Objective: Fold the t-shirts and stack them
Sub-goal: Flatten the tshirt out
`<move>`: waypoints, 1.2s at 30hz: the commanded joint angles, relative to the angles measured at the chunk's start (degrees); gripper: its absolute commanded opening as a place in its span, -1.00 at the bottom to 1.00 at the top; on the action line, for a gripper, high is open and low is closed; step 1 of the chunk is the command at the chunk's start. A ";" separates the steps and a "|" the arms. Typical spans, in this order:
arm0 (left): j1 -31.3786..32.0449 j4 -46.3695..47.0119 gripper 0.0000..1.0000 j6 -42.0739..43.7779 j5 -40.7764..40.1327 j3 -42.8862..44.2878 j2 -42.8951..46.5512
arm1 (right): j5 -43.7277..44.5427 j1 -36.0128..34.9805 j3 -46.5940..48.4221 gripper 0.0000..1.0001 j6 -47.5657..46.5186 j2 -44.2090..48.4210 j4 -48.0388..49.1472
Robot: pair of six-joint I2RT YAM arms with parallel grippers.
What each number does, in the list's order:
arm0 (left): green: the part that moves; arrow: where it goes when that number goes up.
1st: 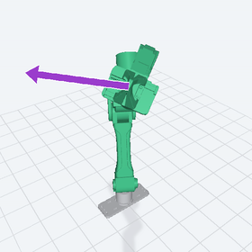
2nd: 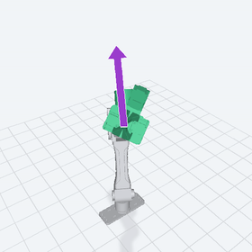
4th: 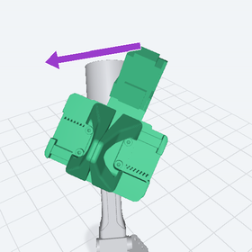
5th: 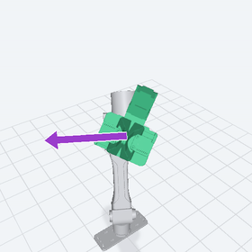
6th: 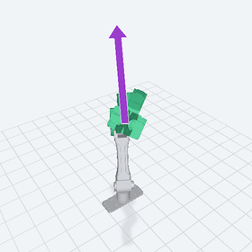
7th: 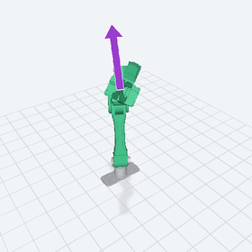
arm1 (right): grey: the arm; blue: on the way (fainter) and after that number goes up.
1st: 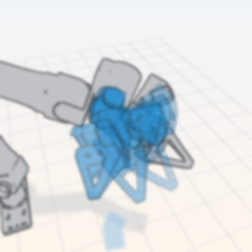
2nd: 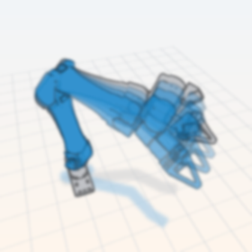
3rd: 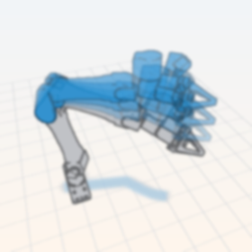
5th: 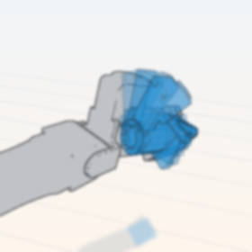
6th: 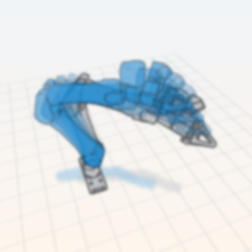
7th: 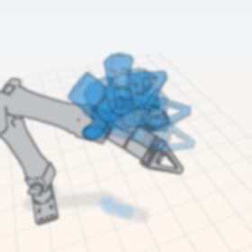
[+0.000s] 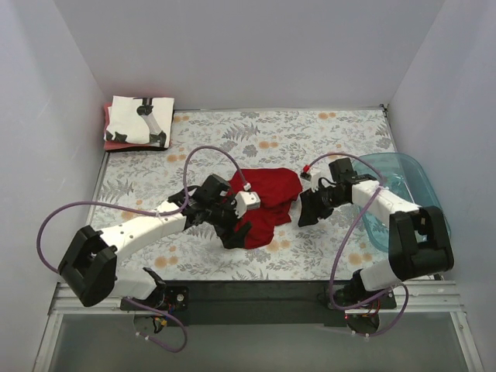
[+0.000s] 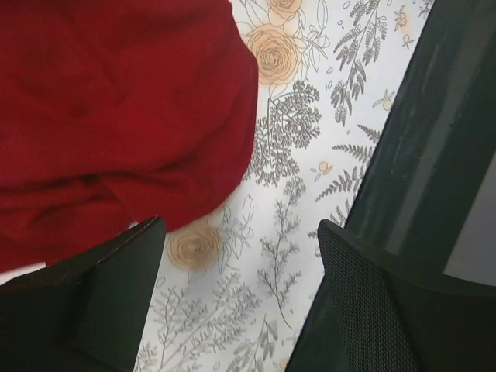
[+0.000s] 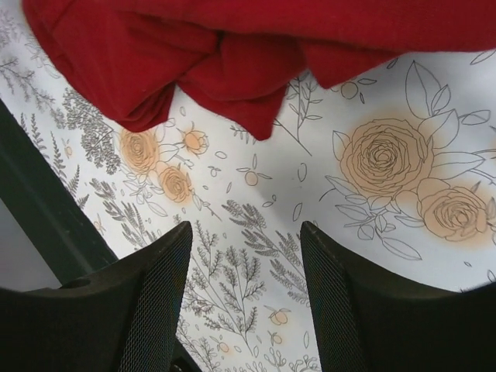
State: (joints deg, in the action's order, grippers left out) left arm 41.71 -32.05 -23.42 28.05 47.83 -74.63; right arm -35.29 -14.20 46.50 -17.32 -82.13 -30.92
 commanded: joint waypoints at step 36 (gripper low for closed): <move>-31.05 -25.50 -1.00 12.68 5.87 23.18 6.76 | 12.43 -6.46 7.73 -0.97 -17.20 9.52 -12.40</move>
State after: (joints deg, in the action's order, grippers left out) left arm 15.84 -45.56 -15.86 28.38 69.76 -71.37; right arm -26.94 -20.73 53.67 -25.67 -75.90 -32.88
